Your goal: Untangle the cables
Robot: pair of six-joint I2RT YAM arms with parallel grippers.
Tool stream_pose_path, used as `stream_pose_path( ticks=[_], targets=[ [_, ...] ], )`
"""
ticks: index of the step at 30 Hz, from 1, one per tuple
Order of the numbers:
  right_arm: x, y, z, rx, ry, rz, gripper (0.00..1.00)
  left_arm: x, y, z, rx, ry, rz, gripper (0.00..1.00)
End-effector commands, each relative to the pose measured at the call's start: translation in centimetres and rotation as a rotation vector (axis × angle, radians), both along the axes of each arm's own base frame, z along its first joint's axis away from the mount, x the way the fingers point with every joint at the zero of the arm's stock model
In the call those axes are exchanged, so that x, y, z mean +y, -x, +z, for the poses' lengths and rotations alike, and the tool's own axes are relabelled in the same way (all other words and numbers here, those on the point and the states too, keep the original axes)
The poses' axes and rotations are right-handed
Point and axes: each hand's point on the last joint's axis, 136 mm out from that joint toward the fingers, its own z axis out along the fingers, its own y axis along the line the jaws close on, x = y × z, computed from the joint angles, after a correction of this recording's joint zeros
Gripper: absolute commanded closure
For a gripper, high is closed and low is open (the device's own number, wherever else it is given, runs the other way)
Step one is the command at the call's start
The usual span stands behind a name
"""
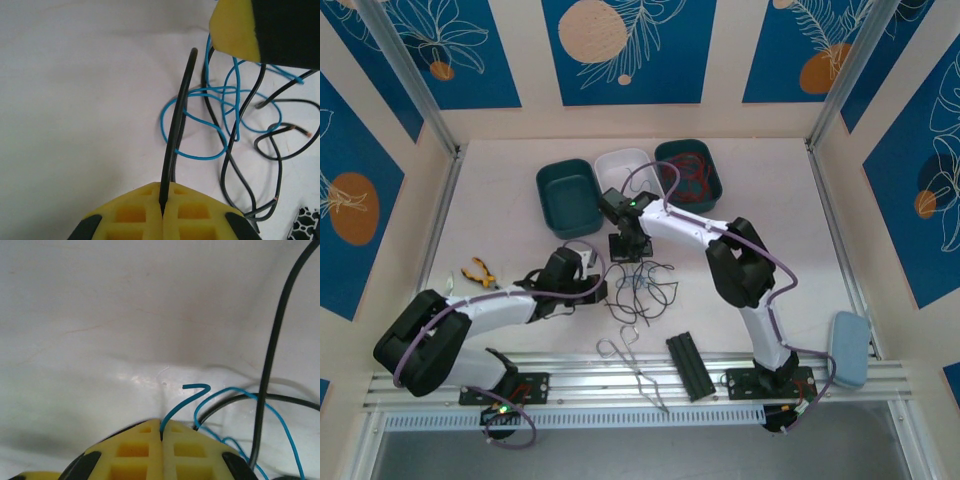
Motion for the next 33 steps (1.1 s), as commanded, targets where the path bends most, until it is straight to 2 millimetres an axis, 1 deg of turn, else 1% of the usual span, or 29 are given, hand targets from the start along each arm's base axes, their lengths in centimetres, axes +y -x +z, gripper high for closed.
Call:
stream_pose_path(
  ticks=[1,4,10,14,19,24,26,28,30,33],
  targets=[
    [0.5,-0.8,6.2,-0.125,-0.095,0.023,1.0,-1.1,-2.0,1.9,-0.073,0.033,0.015,0.97],
    [0.4,-0.7,10.0,-0.207,-0.147,0.037,1.0,-1.9,-2.8,2.4,-0.084,0.054,0.009,0.97],
    [-0.2,-0.1,15.8,-0.337,-0.201,0.055,1.0,-2.7,-3.8,2.7,-0.099,0.088,0.023,0.96],
    [-0.6,0.3,19.4,-0.416,-0.239,0.078,1.0,-2.8,-4.1,2.6,-0.1,0.086,0.029,0.95],
    [-0.9,0.5,24.8,-0.548,-0.282,0.123,1.0,-3.0,-4.2,2.3,-0.094,0.086,0.03,0.95],
    [-1.6,0.7,29.6,-0.664,-0.325,0.153,1.0,-3.1,-4.4,2.0,-0.087,0.093,0.034,0.93],
    [-1.9,0.9,31.4,-0.707,-0.338,0.168,1.0,-3.3,-4.4,2.0,-0.088,0.1,0.034,0.83],
    [-2.4,0.9,32.8,-0.749,-0.336,0.17,1.0,-3.4,-4.5,2.4,-0.096,0.112,0.033,0.76],
    [-2.9,0.7,33.8,-0.788,-0.322,0.168,1.0,-3.3,-4.7,2.9,-0.11,0.114,0.038,0.69],
    [-3.5,0.4,34.9,-0.835,-0.3,0.169,1.0,-2.9,-4.8,4.0,-0.15,0.112,0.048,0.55]
  ],
)
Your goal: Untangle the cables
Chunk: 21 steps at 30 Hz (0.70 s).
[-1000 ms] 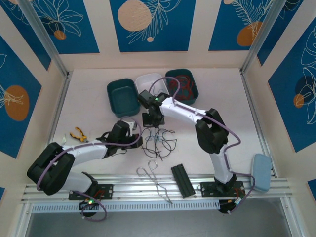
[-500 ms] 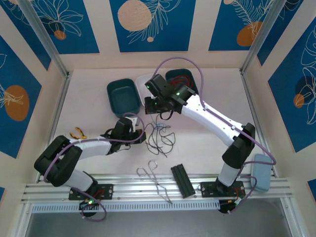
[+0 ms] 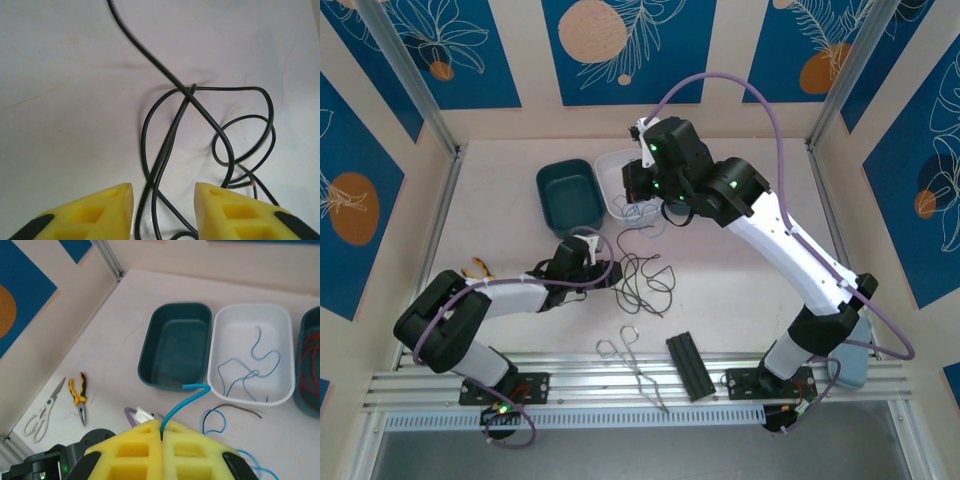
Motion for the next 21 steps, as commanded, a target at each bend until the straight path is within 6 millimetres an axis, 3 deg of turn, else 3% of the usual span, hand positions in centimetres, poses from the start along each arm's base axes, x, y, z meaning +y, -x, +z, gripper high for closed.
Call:
stream_pose_path(
  ticks=[1,9,16,21],
  targets=[
    [-1.3,0.0,1.7,-0.078,0.047,-0.012,1.0,-0.3,-1.0,3.0,-0.093,0.028,0.009,0.5],
    [-1.1,-0.1,3.3,-0.127,0.031,0.005,1.0,0.8,-1.0,7.0,-0.21,0.028,0.023,0.25],
    [-0.8,0.3,3.8,-0.127,0.002,0.028,1.0,1.4,-1.7,10.7,-0.325,0.043,0.029,0.19],
    [-0.7,0.4,4.2,-0.13,-0.015,0.03,1.0,0.0,-0.3,15.8,-0.544,0.143,-0.104,0.14]
  ],
)
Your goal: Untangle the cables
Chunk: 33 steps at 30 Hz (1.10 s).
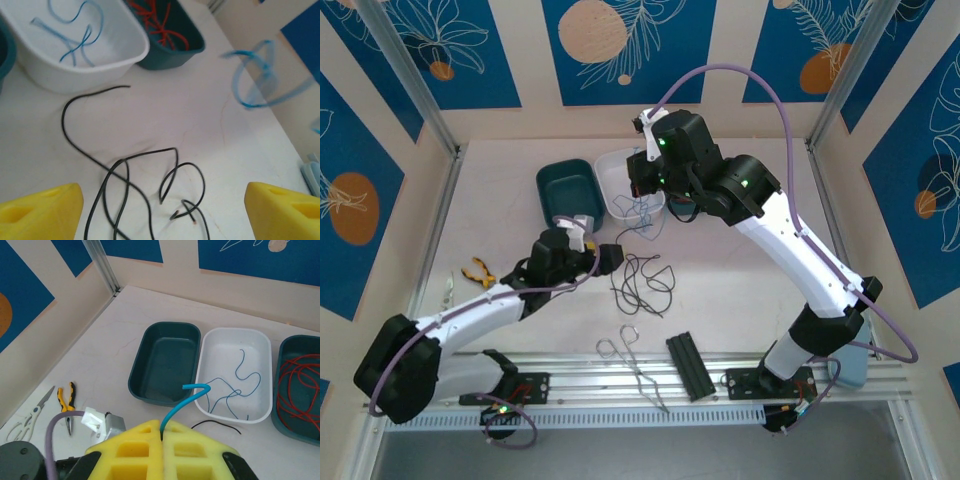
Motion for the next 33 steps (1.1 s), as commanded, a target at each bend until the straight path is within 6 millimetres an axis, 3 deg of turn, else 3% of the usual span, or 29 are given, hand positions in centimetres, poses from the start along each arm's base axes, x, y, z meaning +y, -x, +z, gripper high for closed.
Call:
stream_pose_path(
  ticks=[1,4,9,21,26,30,33],
  targets=[
    [0.1,0.5,2.2,-0.042,-0.051,0.023,1.0,-0.9,0.8,5.8,-0.247,0.076,-0.106,0.13],
    [0.3,0.4,1.9,-0.035,-0.052,0.019,1.0,-0.4,1.4,8.1,-0.366,0.045,-0.104,0.12],
    [0.9,0.3,1.8,-0.024,-0.069,0.03,1.0,-0.1,0.7,8.9,-0.461,-0.138,-0.064,0.12],
    [1.3,0.7,1.9,0.0,-0.102,0.039,1.0,-4.2,-1.3,8.8,-0.512,-0.173,-0.097,0.17],
    [1.1,1.1,1.5,0.014,-0.115,0.035,1.0,-3.8,-3.3,8.7,-0.491,-0.154,0.018,0.32],
    [0.8,1.4,1.4,0.018,-0.133,0.032,1.0,-4.1,-4.6,8.5,-0.483,-0.145,0.059,0.35],
    [0.4,1.5,1.5,0.012,-0.138,0.02,1.0,-3.5,-5.8,8.1,-0.459,-0.15,0.134,0.49]
  ],
)
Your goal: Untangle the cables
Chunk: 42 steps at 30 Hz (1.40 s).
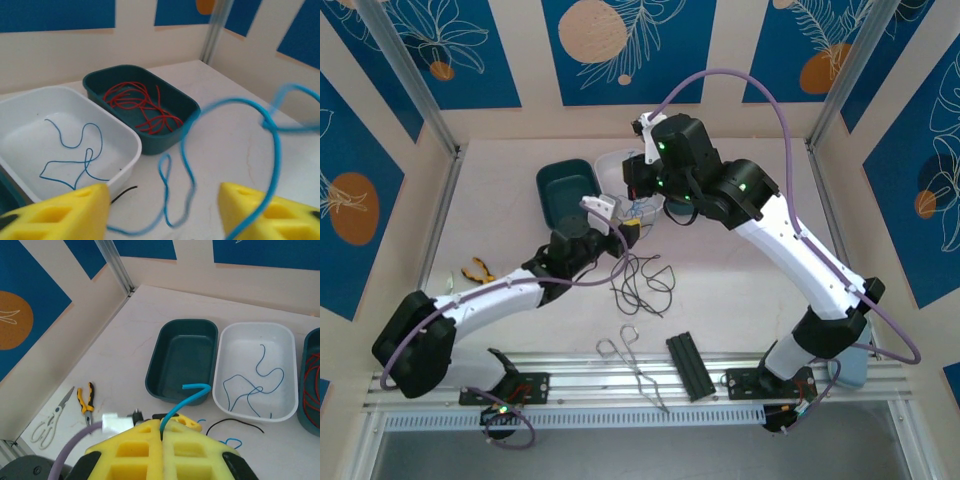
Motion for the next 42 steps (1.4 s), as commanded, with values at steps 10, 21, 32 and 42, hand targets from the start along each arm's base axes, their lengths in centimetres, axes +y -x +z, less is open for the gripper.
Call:
stream_pose_path(
  ticks=[10,21,32,42],
  targets=[
    [-6.3,0.3,2.8,-0.11,-0.043,-0.212,1.0,6.0,-3.1,0.4,0.013,-0.023,0.385,0.7],
    [-15.8,-1.1,0.6,-0.121,0.117,-0.563,1.0,10.7,-2.3,0.2,0.021,-0.029,0.481,0.69],
    [-21.7,-1.4,-0.5,-0.066,0.108,-0.708,1.0,15.7,-2.1,-0.2,0.048,-0.045,0.561,0.61],
    [-14.7,-4.5,-0.7,-0.002,0.005,-0.406,1.0,10.4,-3.1,3.2,0.024,-0.01,0.286,0.49]
  ],
)
